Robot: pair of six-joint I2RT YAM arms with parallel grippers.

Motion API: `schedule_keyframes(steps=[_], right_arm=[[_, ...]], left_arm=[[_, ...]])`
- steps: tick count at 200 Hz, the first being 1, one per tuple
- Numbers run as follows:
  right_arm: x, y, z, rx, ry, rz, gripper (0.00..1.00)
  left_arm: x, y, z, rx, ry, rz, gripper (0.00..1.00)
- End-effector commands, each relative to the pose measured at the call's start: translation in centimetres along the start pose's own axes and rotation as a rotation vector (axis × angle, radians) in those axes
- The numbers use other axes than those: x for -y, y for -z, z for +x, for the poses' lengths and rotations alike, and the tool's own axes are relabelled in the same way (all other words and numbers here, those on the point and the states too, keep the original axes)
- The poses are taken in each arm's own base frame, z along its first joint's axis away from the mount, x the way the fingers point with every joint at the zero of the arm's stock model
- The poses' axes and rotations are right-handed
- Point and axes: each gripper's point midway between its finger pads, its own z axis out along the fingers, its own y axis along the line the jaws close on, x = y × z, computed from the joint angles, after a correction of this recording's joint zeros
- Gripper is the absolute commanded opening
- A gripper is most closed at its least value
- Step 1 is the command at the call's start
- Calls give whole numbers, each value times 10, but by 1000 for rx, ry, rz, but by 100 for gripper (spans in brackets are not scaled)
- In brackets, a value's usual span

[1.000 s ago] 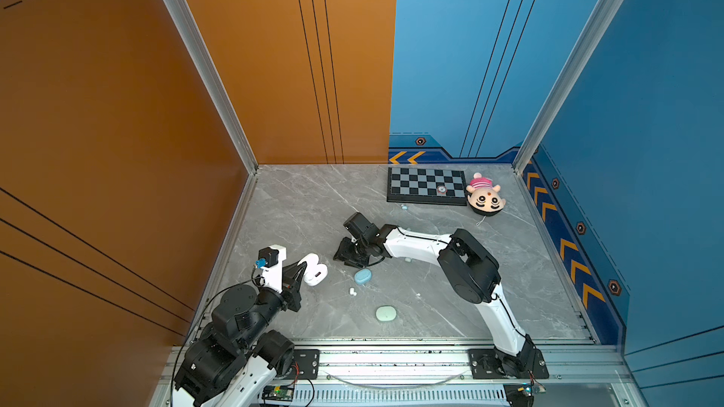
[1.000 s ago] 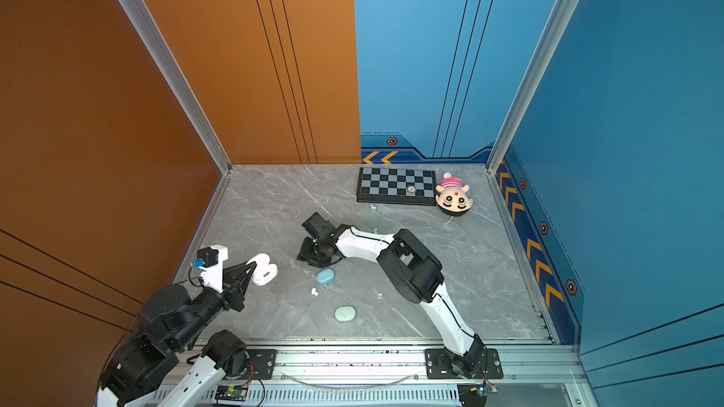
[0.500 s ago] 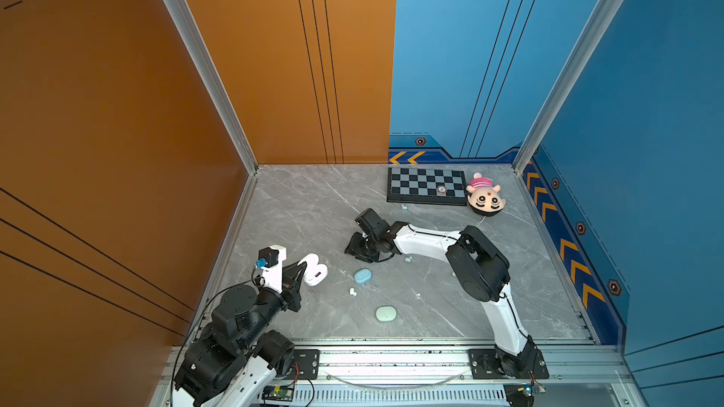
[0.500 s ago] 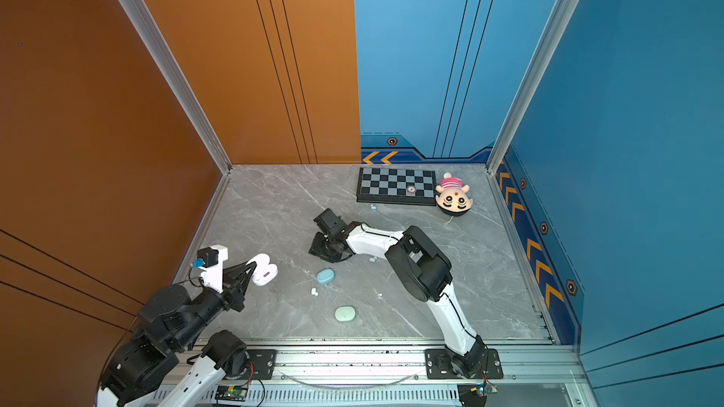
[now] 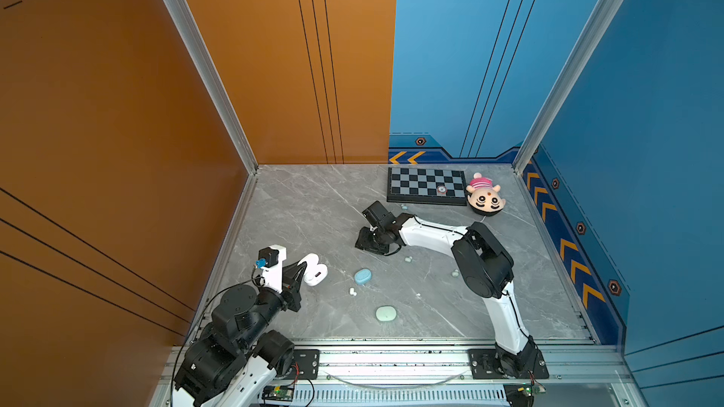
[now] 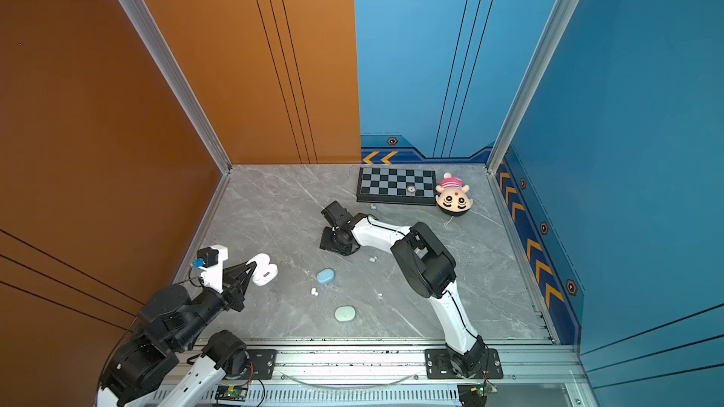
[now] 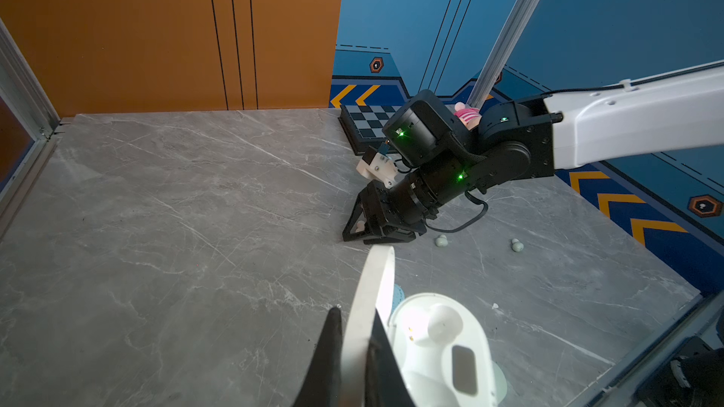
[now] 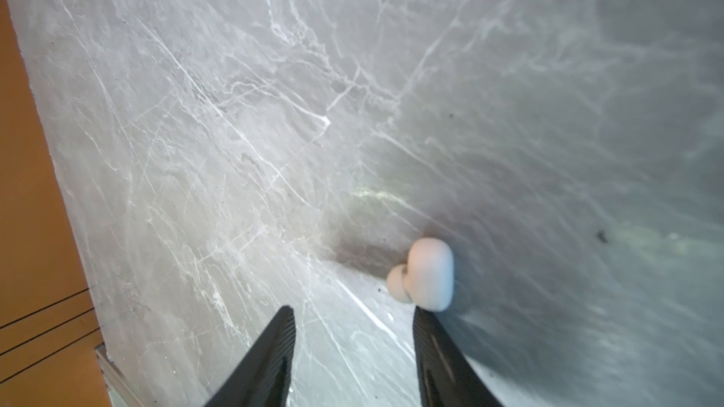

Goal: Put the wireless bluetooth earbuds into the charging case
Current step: 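Lower the right gripper onto a white earbud and align its fingers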

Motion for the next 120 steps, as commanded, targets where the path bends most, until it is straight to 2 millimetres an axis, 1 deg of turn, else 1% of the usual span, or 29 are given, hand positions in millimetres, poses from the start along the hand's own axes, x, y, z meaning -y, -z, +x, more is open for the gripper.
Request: schedule_keyframes(steps=[1, 14, 29, 52, 82, 120], right_arm=[[8, 29, -13, 32, 69, 56, 55], [13, 31, -16, 34, 59, 59, 56], [15, 33, -19, 37, 63, 56, 56], [7, 33, -19, 25, 72, 30, 56], [-1, 25, -13, 17, 97, 27, 56], [11, 16, -17, 31, 89, 73, 52]], left_arm=[[-2, 2, -7, 21, 2, -14, 0], [-1, 3, -7, 22, 5, -11, 0], [-1, 3, -7, 23, 7, -8, 0], [-1, 4, -9, 27, 6, -7, 0], [-1, 3, -9, 26, 8, -7, 0], [0, 4, -10, 26, 7, -5, 0]])
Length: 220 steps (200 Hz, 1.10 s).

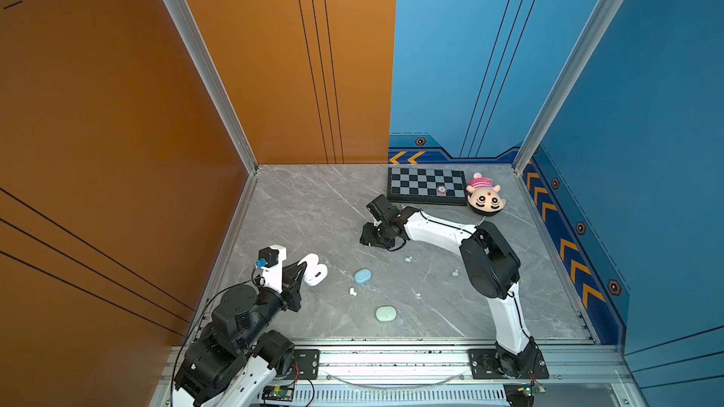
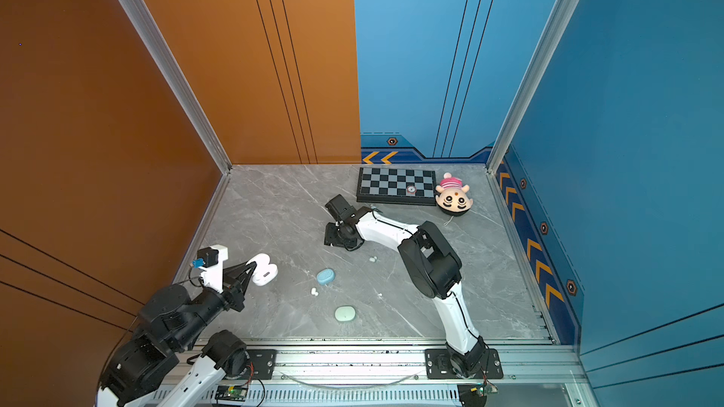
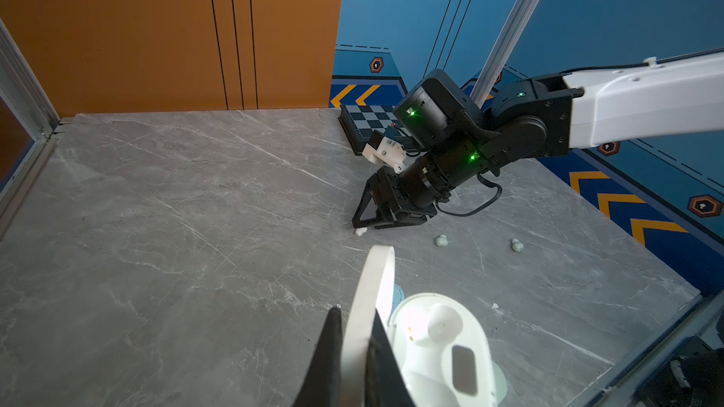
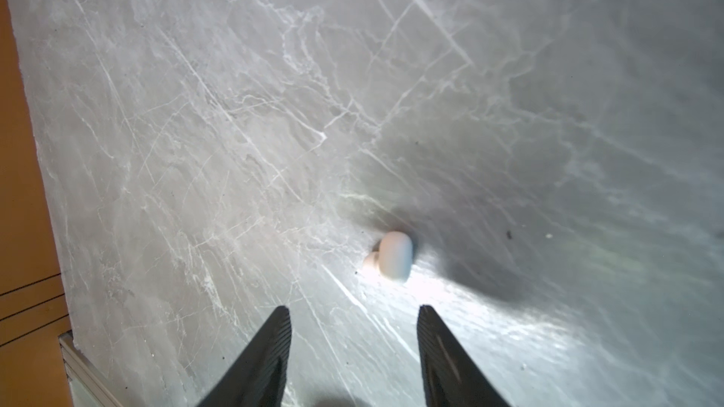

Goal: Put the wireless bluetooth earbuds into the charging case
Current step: 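Lower the right gripper onto a white earbud and align its fingers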

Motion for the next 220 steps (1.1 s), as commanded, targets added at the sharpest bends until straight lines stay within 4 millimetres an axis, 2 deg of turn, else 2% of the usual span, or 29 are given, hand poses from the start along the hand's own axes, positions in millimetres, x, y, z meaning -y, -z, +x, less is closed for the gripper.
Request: schedule_keyframes(steps=[1, 59, 111, 161, 220], right_arm=[[12, -5, -4, 11, 9, 60, 52], [21, -19, -6, 2, 9, 110, 45], [28, -27, -4, -14, 21, 145, 35], [34, -32, -4, -22, 21, 168, 33], [41, -39, -2, -34, 45, 229, 27]], left_arm=[[0, 4, -10, 27, 7, -5, 0], [0, 3, -9, 25, 10, -4, 0], [1, 2, -6, 14, 11, 4, 0], [4, -2, -3, -2, 7, 20, 0], [4, -3, -4, 6, 7, 18, 0]])
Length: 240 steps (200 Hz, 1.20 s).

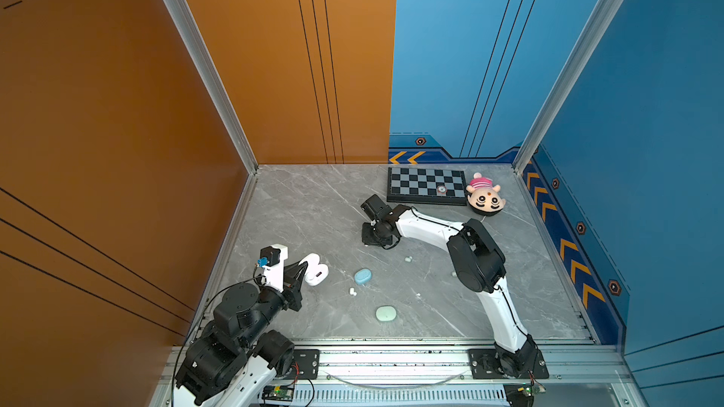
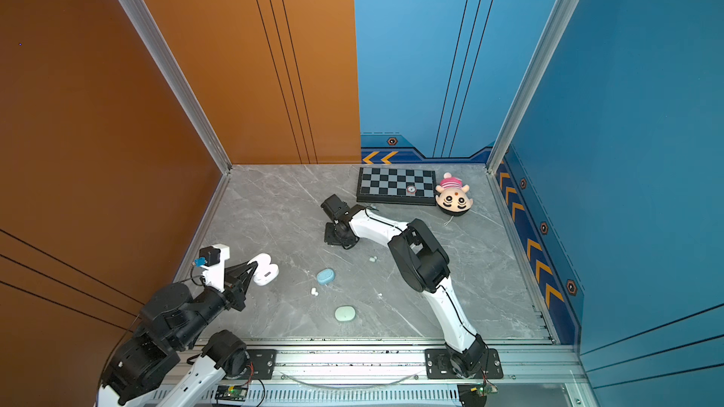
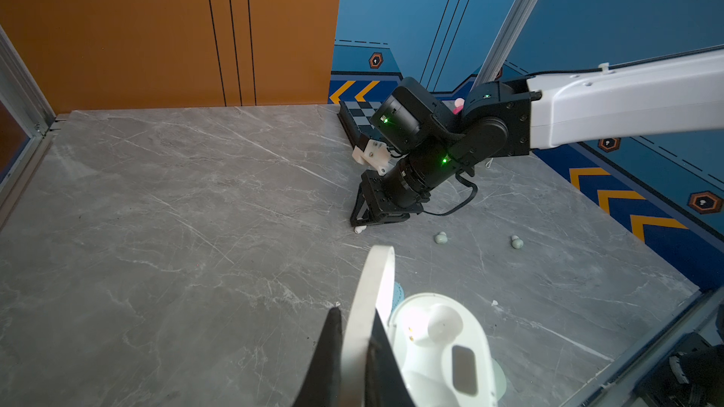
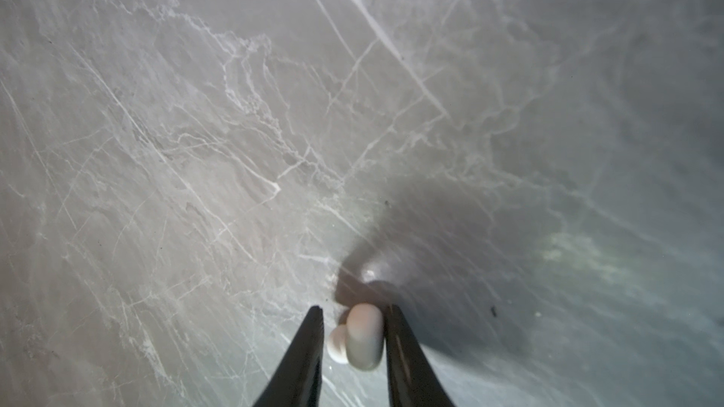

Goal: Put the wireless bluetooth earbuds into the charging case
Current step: 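Lower the right gripper onto a white earbud and align its fingers, then close the right gripper on the white earbud and lift it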

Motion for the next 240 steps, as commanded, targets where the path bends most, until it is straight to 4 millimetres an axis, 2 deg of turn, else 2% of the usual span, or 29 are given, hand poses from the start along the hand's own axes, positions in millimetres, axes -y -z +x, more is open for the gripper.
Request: schedule_keyframes(steps=[1, 21, 43, 48, 80, 108, 124, 137, 162, 180, 183, 185, 191, 195, 220, 240], right_arm=[[22, -14, 11, -39, 35, 110, 27], [23, -17, 13, -49, 56, 135, 26], [34, -21, 20, -67, 78, 186, 24], [28, -17, 13, -47, 83, 181, 24], [29, -17, 13, -48, 110, 196, 19], [15, -8, 6, -32, 150, 158, 14], [2, 4, -1, -12, 176, 119, 12], [-8, 19, -8, 12, 193, 86, 12], [-31, 60, -21, 65, 225, -14, 12], [-45, 94, -24, 85, 240, -112, 12], [-45, 93, -21, 75, 241, -121, 12], [-49, 106, -23, 91, 243, -144, 11], [-55, 123, -26, 107, 243, -187, 11], [-50, 124, -20, 88, 236, -198, 12], [-54, 172, -12, 107, 212, -341, 11], [-62, 209, 1, 119, 244, -428, 12]], left_arm=[[3, -1, -5, 19, 7, 16, 0], [3, -1, -5, 19, 5, 14, 0], [3, 0, -5, 21, 5, 14, 0], [3, 0, -5, 22, 5, 14, 0], [3, -1, -4, 18, 3, 15, 0], [6, -5, -2, 5, -9, 33, 0], [9, -10, -1, -7, -22, 48, 0], [11, -14, -1, -11, -38, 56, 0], [15, -25, -6, -9, -77, 69, 0], [19, -36, -12, 1, -107, 81, 0], [19, -37, -13, 5, -110, 82, 0], [20, -38, -14, 9, -113, 85, 0], [21, -42, -17, 17, -120, 88, 0], [22, -44, -18, 21, -126, 93, 0], [29, -58, -28, 47, -153, 116, 0], [36, -68, -35, 63, -175, 145, 0]])
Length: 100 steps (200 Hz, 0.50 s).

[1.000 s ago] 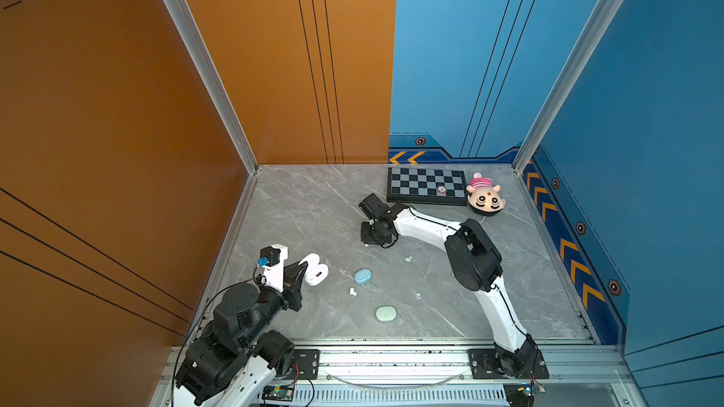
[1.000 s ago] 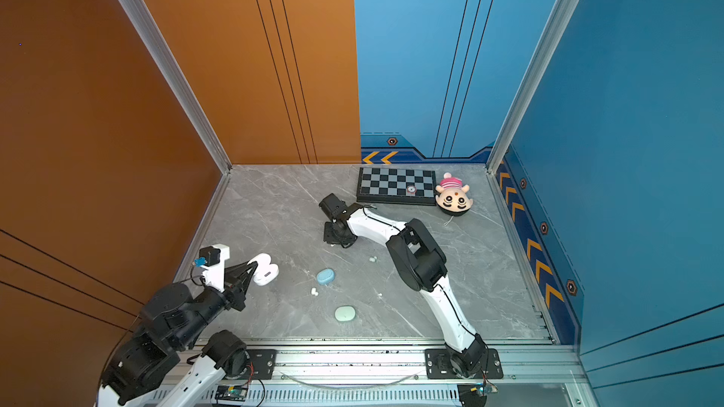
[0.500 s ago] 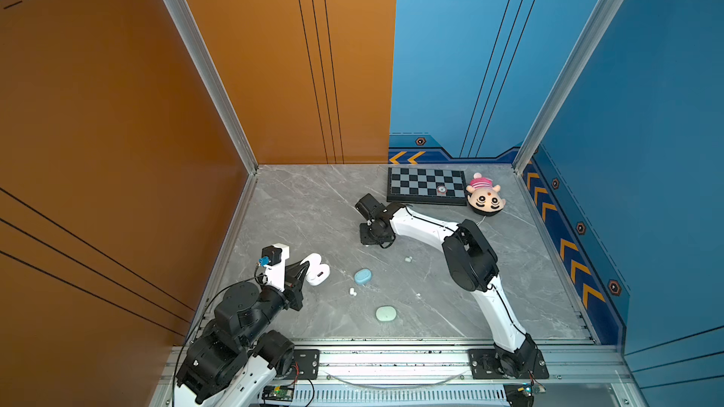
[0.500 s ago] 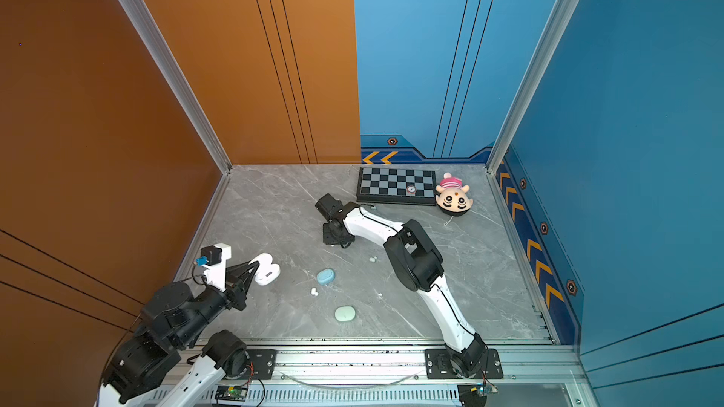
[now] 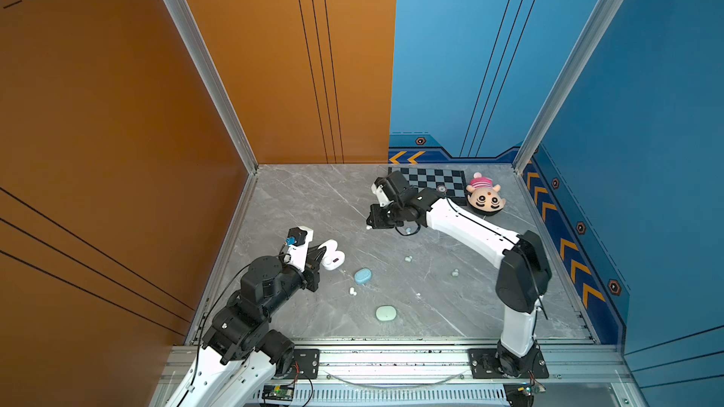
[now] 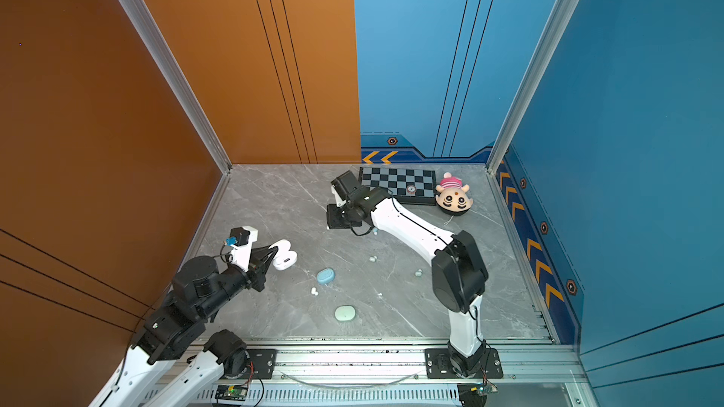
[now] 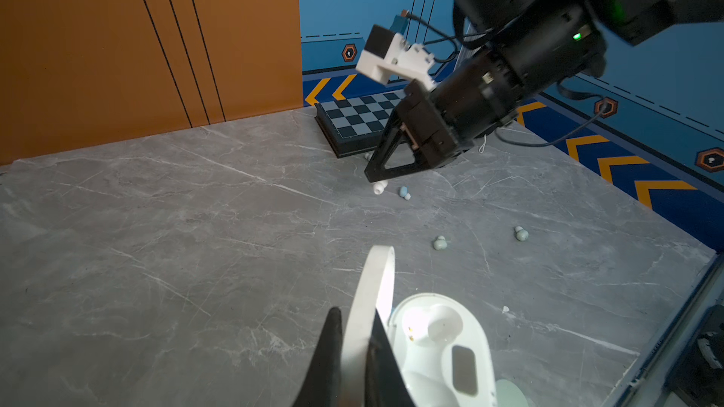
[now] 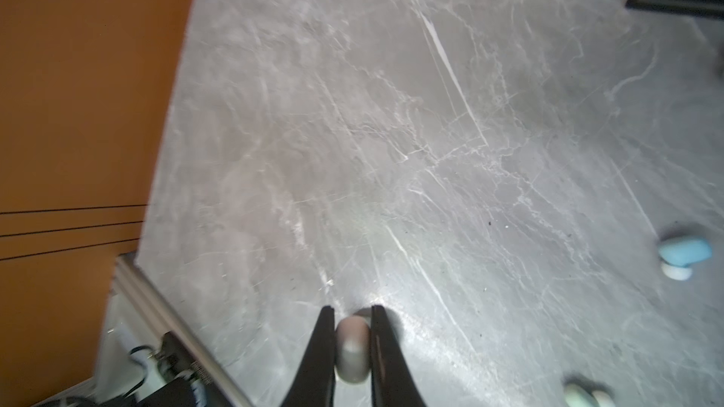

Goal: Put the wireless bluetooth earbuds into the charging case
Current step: 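Close the right gripper on the white earbud and lift it, then carry the earbud with the right gripper above the open case in the left gripper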

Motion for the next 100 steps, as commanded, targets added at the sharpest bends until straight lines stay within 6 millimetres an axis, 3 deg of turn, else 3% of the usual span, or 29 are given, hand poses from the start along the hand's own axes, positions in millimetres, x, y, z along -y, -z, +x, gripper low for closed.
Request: schedule_keyframes(steps=[1, 15, 48, 67, 71, 100], right_arm=[[-27, 31, 10, -9, 25, -150, 12], [-27, 55, 3, 23, 25, -186, 12], [-56, 98, 6, 78, 106, -275, 12], [-63, 112, 4, 107, 148, -294, 12], [-74, 112, 12, 95, 172, -312, 12], [-89, 117, 14, 104, 226, -335, 13]], left_arm=[[10, -9, -25, 97, -56, 54, 0], [12, -15, -30, 109, -66, 67, 0], [22, -25, -47, 174, -100, 117, 0], [26, -31, -53, 187, -104, 138, 0], [27, -32, -55, 187, -104, 142, 0], [32, -37, -60, 185, -109, 166, 0]])
